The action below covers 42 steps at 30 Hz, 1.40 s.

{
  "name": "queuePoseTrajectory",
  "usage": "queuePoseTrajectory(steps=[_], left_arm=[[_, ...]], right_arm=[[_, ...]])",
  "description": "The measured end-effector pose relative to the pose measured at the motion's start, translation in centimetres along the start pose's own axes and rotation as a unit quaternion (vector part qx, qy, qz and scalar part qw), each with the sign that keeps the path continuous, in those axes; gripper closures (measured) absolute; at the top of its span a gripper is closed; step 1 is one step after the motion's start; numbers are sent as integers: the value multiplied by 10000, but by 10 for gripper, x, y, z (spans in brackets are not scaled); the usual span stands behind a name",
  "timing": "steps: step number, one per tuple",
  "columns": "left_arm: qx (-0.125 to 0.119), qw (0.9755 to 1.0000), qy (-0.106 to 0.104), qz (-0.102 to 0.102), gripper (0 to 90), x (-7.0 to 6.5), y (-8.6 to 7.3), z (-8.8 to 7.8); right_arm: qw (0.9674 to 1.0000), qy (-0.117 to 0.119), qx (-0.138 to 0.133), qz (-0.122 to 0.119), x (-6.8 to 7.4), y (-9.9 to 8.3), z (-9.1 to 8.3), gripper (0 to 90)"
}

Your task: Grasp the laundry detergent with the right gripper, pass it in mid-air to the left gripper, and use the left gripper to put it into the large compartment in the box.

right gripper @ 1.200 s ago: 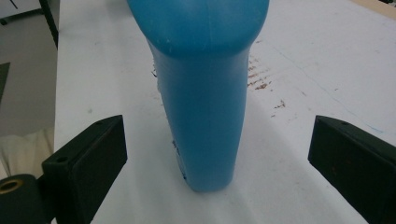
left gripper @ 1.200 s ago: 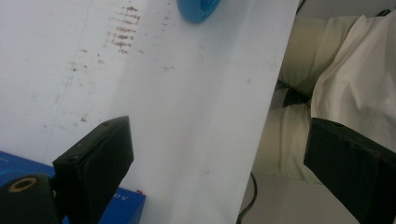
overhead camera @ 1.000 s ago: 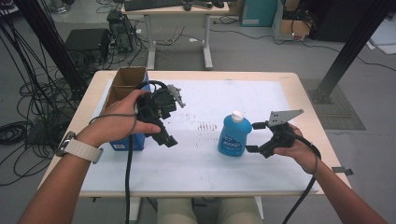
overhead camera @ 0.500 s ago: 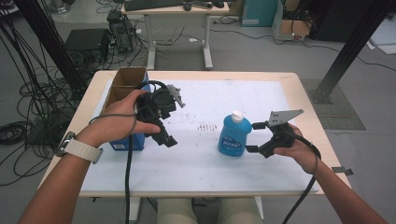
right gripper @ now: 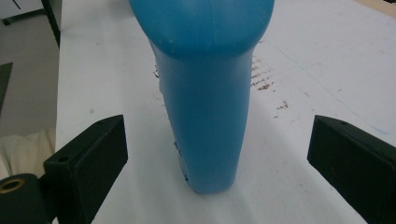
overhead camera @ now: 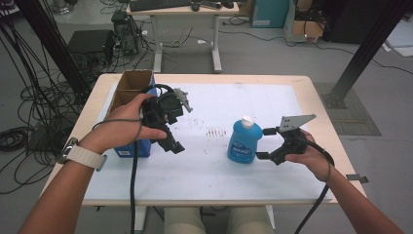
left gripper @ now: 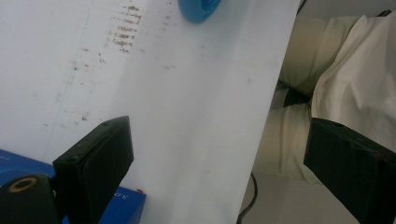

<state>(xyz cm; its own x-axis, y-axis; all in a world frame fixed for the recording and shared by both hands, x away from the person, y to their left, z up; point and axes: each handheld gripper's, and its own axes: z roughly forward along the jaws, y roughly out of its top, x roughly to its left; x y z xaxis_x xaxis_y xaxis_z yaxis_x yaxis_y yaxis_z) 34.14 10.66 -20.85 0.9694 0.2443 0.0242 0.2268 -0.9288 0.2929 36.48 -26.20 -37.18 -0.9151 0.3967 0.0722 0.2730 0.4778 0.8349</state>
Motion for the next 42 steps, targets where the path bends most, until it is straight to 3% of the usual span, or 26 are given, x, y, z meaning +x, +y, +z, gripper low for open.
queuePoseTrajectory(steps=[24,42], left_arm=[[3,10000,-27,-6,86,1,-2,3],[4,10000,-42,-43,85,2,-3,4]], right_arm=[[9999,-28,-110,109,0,-4,13,50],[9995,-50,-304,37,2,-4,30,38]])
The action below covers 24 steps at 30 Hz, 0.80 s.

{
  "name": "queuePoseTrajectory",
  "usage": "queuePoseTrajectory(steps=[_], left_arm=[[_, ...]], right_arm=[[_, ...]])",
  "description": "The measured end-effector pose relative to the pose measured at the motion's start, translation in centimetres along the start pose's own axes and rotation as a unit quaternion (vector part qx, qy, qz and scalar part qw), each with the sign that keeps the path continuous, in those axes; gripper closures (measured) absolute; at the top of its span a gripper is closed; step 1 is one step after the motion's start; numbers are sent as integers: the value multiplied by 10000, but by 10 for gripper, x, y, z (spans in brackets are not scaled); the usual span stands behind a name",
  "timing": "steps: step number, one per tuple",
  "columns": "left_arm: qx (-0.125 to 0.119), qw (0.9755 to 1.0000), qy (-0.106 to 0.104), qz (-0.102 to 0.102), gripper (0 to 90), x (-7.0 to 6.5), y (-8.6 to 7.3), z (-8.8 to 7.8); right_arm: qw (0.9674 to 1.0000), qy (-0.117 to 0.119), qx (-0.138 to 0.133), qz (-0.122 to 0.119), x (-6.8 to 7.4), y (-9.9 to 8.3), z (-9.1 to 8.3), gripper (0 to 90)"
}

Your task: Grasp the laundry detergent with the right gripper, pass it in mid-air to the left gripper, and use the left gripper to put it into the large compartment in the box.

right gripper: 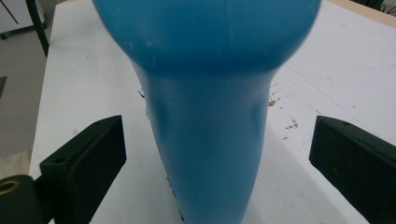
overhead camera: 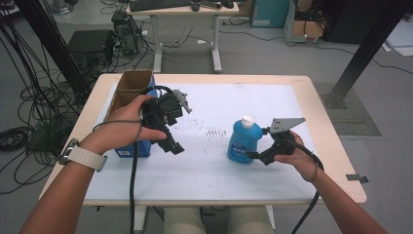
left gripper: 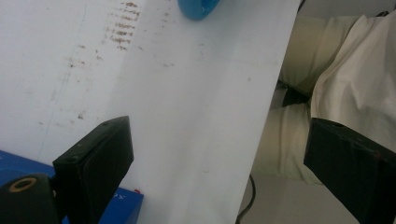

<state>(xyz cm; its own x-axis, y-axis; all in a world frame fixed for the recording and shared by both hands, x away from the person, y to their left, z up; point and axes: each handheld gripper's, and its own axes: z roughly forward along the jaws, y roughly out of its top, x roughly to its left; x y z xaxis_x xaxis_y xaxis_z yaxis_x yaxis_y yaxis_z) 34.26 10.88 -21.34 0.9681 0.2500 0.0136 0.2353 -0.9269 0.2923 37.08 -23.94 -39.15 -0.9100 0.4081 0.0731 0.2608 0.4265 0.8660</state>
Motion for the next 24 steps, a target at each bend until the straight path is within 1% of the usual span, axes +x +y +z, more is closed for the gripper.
queuePoseTrajectory(steps=[11,20,24], left_arm=[[-9,10000,-9,-29,85,1,-2,2],[-20,10000,-6,-34,85,1,-2,1],[-22,10000,-2,-46,85,1,-3,1]], right_arm=[[9999,47,-87,40,0,-1,8,47],[9999,63,-99,43,0,-2,9,54],[9999,107,-116,44,0,-2,10,57]])
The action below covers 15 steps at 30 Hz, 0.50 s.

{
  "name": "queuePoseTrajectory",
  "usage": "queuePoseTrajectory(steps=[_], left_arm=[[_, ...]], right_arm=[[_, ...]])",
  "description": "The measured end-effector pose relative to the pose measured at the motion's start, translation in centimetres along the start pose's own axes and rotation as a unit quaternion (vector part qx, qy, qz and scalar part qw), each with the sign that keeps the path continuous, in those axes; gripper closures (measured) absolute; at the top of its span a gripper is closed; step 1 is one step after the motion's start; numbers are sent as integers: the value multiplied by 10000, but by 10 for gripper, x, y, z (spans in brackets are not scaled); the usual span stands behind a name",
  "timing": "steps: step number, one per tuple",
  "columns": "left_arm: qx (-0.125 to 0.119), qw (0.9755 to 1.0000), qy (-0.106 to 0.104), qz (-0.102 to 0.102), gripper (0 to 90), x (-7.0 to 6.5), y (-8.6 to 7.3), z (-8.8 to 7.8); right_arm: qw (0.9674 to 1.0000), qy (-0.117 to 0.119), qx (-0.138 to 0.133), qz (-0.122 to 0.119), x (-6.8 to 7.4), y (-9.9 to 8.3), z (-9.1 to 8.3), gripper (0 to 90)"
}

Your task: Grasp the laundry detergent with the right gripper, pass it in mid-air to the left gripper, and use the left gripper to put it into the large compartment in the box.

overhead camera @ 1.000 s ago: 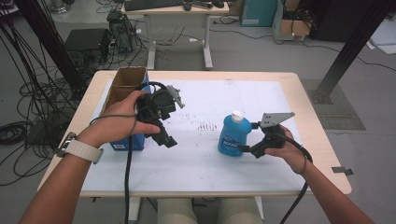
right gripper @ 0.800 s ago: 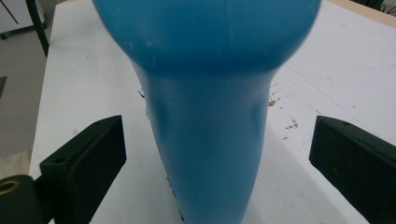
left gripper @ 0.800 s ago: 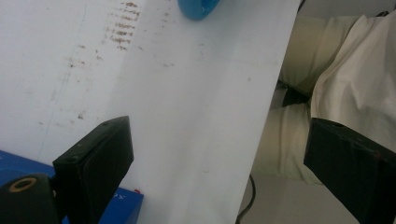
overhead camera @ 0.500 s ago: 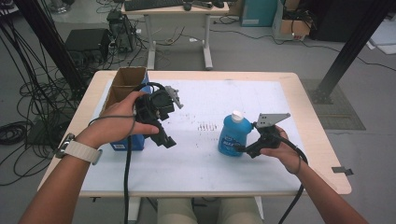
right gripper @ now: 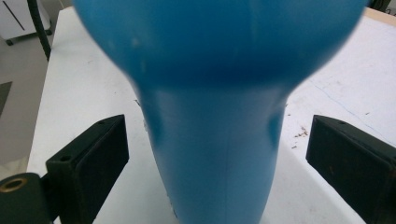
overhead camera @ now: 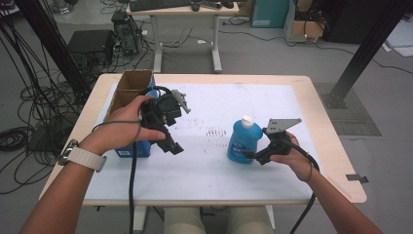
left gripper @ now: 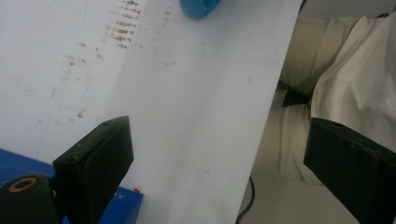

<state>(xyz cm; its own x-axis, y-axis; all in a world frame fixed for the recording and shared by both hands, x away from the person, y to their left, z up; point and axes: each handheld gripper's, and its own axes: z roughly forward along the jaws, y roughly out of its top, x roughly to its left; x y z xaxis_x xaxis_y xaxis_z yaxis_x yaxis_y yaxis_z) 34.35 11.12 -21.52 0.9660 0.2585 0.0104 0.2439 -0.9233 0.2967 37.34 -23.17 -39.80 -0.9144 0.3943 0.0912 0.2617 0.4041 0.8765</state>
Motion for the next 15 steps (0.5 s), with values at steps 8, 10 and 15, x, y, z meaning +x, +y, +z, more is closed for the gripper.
queuePoseTrajectory(steps=[8,10,15], left_arm=[[-10,10000,-4,7,85,0,0,0],[-7,10000,-7,9,85,0,-1,0],[-8,10000,-5,2,85,1,-1,0]], right_arm=[[10000,8,5,4,0,0,1,59],[10000,6,3,10,0,0,1,59],[10000,2,-19,18,0,0,2,63]])
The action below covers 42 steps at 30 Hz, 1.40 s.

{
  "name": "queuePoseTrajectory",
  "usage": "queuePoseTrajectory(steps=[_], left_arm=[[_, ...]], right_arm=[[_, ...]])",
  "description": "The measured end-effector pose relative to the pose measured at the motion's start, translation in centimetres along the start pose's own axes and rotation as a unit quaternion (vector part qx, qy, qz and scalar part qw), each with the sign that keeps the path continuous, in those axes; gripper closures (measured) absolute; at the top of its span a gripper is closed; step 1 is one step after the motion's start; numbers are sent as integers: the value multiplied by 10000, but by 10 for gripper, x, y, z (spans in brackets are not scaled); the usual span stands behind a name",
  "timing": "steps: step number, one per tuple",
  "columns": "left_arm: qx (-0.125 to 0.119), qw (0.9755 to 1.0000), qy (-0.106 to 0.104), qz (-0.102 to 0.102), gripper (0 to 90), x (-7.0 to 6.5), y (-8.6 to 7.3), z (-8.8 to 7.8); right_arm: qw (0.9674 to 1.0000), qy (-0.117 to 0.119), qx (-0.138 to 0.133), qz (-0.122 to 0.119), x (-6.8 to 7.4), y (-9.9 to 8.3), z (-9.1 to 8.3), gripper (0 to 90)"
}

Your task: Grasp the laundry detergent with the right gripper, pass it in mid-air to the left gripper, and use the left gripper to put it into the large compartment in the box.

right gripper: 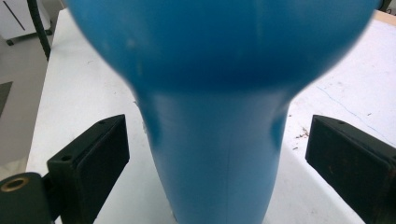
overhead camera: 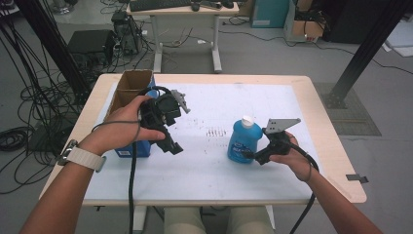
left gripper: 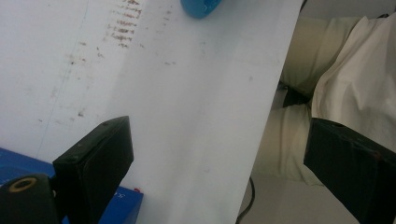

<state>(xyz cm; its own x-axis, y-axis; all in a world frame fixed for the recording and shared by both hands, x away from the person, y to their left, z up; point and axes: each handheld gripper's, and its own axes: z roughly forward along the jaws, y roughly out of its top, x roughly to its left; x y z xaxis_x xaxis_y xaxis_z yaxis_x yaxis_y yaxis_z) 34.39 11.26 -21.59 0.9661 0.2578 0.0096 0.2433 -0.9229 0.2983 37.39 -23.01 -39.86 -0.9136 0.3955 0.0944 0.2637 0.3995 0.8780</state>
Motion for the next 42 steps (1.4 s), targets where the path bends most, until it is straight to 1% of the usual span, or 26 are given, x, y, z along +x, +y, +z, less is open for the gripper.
queuePoseTrajectory(steps=[9,13,14,17,18,25,27,31,33,34,37,42], left_arm=[[-9,10000,13,-28,85,0,-1,0],[-8,10000,9,-24,85,0,-1,0],[-9,10000,10,-25,85,0,-1,0],[-8,10000,15,-16,85,0,-1,0],[-5,10000,15,-18,85,0,-1,0],[-13,10000,18,-36,85,0,-1,0],[-12,10000,16,-26,85,0,-1,0],[-9,10000,21,-29,85,0,-2,0],[-11,10000,19,-28,85,0,-2,0],[-18,10000,21,-30,86,0,-2,0],[-26,10000,19,-57,85,0,-2,0],[-8,10000,10,-43,86,1,-3,1]], right_arm=[[10000,2,-53,28,1,0,3,68],[10000,-17,-72,-26,1,0,5,82],[9999,-24,-80,-75,0,-1,6,83],[10000,-38,-73,-2,2,-1,7,94],[10000,-36,-88,-21,2,-1,8,97],[9999,-57,-140,-54,2,-2,11,138],[9997,-59,-195,-92,1,-2,12,154],[9997,-85,-229,-87,1,-3,12,162],[9998,-69,-207,-26,1,-3,13,171],[9997,-64,-215,-36,1,-4,13,176],[9996,-67,-270,-79,1,-3,13,206],[9995,-40,-265,-137,2,-3,14,260]])
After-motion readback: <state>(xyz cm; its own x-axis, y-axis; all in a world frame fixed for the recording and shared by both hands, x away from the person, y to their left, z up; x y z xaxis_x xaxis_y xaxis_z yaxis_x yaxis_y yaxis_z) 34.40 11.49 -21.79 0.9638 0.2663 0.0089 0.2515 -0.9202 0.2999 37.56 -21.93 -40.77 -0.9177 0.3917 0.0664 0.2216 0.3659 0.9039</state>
